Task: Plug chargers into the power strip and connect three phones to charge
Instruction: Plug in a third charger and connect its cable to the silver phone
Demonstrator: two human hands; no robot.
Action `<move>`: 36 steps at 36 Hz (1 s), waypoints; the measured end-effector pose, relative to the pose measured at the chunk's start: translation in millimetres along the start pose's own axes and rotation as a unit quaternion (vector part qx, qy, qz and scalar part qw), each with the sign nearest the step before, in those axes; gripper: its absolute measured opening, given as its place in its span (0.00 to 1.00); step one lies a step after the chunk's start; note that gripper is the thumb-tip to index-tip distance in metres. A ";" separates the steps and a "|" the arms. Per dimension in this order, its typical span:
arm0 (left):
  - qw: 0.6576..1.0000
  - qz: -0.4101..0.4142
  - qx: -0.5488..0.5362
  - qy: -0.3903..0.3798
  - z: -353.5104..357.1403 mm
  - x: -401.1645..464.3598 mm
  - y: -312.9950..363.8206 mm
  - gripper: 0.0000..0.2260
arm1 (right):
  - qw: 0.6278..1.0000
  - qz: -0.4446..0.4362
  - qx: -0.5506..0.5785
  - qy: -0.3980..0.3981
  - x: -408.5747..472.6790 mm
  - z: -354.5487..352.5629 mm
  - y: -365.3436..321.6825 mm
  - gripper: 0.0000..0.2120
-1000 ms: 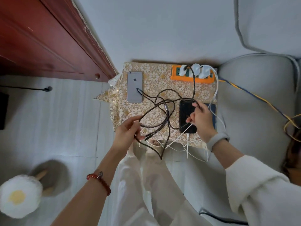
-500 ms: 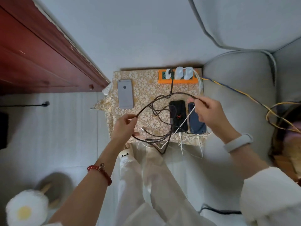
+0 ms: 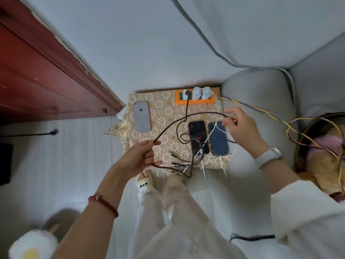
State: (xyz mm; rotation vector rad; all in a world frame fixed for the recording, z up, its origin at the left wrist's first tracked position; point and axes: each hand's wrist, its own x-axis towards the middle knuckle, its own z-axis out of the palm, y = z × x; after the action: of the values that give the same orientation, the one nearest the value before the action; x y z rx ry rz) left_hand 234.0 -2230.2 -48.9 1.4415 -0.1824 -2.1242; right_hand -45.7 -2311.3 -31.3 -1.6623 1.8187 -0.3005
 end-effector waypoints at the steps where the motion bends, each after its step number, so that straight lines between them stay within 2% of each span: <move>1: 1.000 0.004 -0.012 -0.006 -0.4 -4.1 0.2 0.10 | 1.000 0.015 -0.013 0.000 1.6 2.5 2.3 0.11; 3: 1.000 0.009 -0.027 -0.009 -0.3 -14.7 2.1 0.11 | 0.998 0.029 -0.047 0.000 0.9 8.2 2.2 0.13; 6: 1.000 0.008 -0.023 -0.016 0.5 -30.1 3.4 0.10 | 0.997 -0.025 -0.073 -0.027 -5.6 23.3 -8.7 0.16; 8: 1.000 0.005 0.001 -0.029 -0.3 -40.0 4.1 0.10 | 0.994 -0.025 0.003 -0.105 -15.2 40.1 -30.2 0.14; 9: 0.999 0.004 0.020 -0.038 -1.3 -44.5 4.3 0.10 | 0.983 0.031 0.085 -0.162 -19.2 47.4 -45.5 0.14; 10: 0.998 0.003 0.042 -0.047 -2.9 -48.3 4.3 0.09 | 0.948 0.119 0.195 -0.221 -21.2 52.9 -60.3 0.16; 11: 0.996 0.000 0.066 -0.054 -5.4 -51.5 3.9 0.09 | 0.884 0.209 0.318 -0.272 -20.8 57.5 -71.2 0.16; 12: 0.994 -0.007 0.092 -0.060 -8.8 -54.2 3.1 0.10 | 0.799 0.274 0.446 -0.295 -19.1 60.3 -79.1 0.14; 13: 0.990 -0.015 0.121 -0.066 -12.8 -56.7 2.2 0.10 | 0.714 0.312 0.560 -0.281 -16.3 61.5 -85.2 0.11; 14: 0.986 -0.023 0.152 -0.071 -16.5 -58.8 1.3 0.10 | 0.650 0.338 0.637 -0.240 -12.5 62.6 -89.0 0.09; 15: 0.980 -0.030 0.181 -0.073 -19.6 -60.8 0.6 0.10 | 0.609 0.356 0.681 -0.197 -8.4 62.9 -92.6 0.08; 16: 0.975 -0.037 0.207 -0.072 -21.8 -62.3 0.1 0.09 | 0.610 0.361 0.687 -0.162 -6.3 62.8 -96.1 0.08; 17: 0.971 -0.043 0.224 -0.067 -24.0 -63.3 -0.6 0.09 | 0.649 0.352 0.659 -0.141 -7.5 62.3 -101.0 0.09; 18: 0.969 -0.047 0.237 -0.058 -26.1 -63.3 -1.7 0.09 | 0.708 0.325 0.612 -0.135 -11.8 62.3 -105.0 0.09; 20: 0.962 -0.043 0.265 -0.045 -29.5 -61.1 -4.5 0.10 | 0.814 0.240 0.499 -0.177 -29.1 58.5 -109.9 0.07; 22: 0.966 -0.021 0.255 -0.035 -29.5 -54.9 -7.1 0.13 | 0.885 0.121 0.369 -0.255 -54.6 53.8 -109.8 0.09; 23: 0.974 -0.010 0.225 -0.030 -26.3 -51.3 -7.4 0.15 | 0.907 0.050 0.297 -0.295 -68.0 51.7 -109.6 0.09; 25: 0.991 0.000 0.126 -0.040 -14.3 -43.3 -6.2 0.18 | 0.914 -0.063 0.172 -0.361 -93.4 53.6 -105.7 0.09; 26: 0.996 0.006 0.072 -0.050 -5.4 -40.0 -5.2 0.18 | 0.910 -0.091 0.119 -0.386 -104.8 56.1 -103.2 0.10; 28: 0.998 0.017 -0.022 -0.052 11.9 -38.0 -3.8 0.16 | 0.900 -0.116 0.052 -0.417 -126.1 63.7 -95.1 0.10; 30: 0.998 0.037 -0.050 -0.016 21.0 -41.9 -5.1 0.12 | 0.903 -0.122 0.040 -0.409 -141.4 68.8 -88.0 0.11; 31: 0.998 0.051 -0.044 -0.005 20.3 -45.7 -7.8 0.11 | 0.909 -0.107 0.055 -0.399 -146.0 70.0 -83.3 0.11; 33: 0.998 0.064 -0.018 -0.013 13.8 -60.0 -15.5 0.10 | 0.911 -0.004 0.164 -0.378 -149.9 71.5 -72.8 0.11; 35: 0.996 0.070 0.034 -0.045 0.8 -79.5 -27.7 0.11 | 0.875 0.118 0.312 -0.352 -149.6 75.1 -61.7 0.15; 36: 0.993 0.073 0.073 -0.063 -6.0 -89.8 -34.0 0.11 | 0.860 0.146 0.357 -0.334 -148.5 77.6 -59.6 0.16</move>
State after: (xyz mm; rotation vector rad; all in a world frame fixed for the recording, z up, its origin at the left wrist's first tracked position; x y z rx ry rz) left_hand 250.5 -2154.2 7.8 1.3313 -0.4849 -2.1179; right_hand 46.4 -2160.4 -11.5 -0.8006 1.1789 -0.1904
